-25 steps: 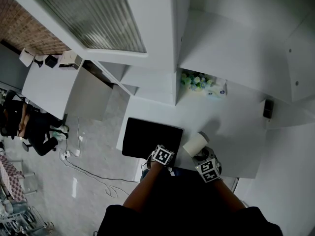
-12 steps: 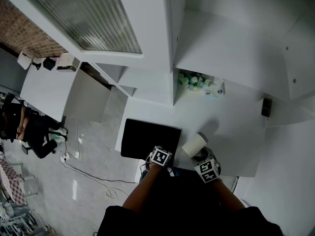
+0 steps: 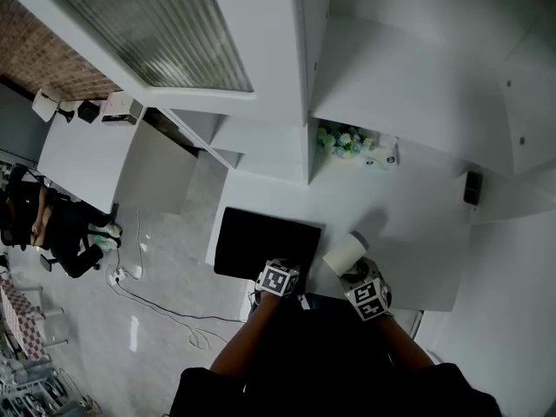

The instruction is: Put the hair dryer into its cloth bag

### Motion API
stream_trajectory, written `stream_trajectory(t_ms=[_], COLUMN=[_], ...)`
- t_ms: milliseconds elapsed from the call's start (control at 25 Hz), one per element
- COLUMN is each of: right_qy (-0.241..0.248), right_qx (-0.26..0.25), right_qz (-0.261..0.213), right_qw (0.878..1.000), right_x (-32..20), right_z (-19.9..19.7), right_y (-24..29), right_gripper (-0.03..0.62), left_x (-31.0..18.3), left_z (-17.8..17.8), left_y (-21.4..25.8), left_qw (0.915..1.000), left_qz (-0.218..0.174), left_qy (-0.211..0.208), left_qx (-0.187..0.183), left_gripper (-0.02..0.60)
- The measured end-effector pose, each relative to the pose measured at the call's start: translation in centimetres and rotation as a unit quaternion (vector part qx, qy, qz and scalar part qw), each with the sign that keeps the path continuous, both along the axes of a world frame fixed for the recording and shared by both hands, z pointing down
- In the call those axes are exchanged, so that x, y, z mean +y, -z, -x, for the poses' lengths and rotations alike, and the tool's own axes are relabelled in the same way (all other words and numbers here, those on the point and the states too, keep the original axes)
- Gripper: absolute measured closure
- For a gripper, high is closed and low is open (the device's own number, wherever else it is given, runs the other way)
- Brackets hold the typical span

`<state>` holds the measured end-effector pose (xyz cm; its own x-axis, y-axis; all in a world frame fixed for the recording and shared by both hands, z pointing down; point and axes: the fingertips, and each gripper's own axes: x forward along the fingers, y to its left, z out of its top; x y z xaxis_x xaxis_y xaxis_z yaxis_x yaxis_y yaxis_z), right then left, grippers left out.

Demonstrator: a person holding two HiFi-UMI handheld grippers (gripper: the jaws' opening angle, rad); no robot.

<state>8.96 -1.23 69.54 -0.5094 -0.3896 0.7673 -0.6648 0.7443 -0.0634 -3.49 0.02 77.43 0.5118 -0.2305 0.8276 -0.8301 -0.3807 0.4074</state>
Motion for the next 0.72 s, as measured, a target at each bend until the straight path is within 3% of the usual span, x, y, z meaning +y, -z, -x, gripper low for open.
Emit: stream_trajectory(t_ms=[320,560,720], right_qy=[0.006,0.002,-0.008], right_qx=[0.001,0.002,0.005], right_qz=[0.000,0.000,0.001], right_qw=[1.000,1.000,1.000], right_x=[0.0,-0.2,-0.5], right_z=[0.6,0.4,-0.5], right_y=[-0.1,-0.2,-0.3], right_gripper=[0.378,0.378,0.378], left_x=[-0.1,0.5,0.0], left_z=[0.3,0.4,-0.5], left_y=[1.1,-2.5,-2.6], left_qw=[0.9992,0.9992,0.9985], left_qz=[0.014,0.020,0.019], left_qy=[0.019,-0.026,-0.043], left_qx=[0.032,-0.024,-0.030], left_gripper=[0.554,0.551,0.549])
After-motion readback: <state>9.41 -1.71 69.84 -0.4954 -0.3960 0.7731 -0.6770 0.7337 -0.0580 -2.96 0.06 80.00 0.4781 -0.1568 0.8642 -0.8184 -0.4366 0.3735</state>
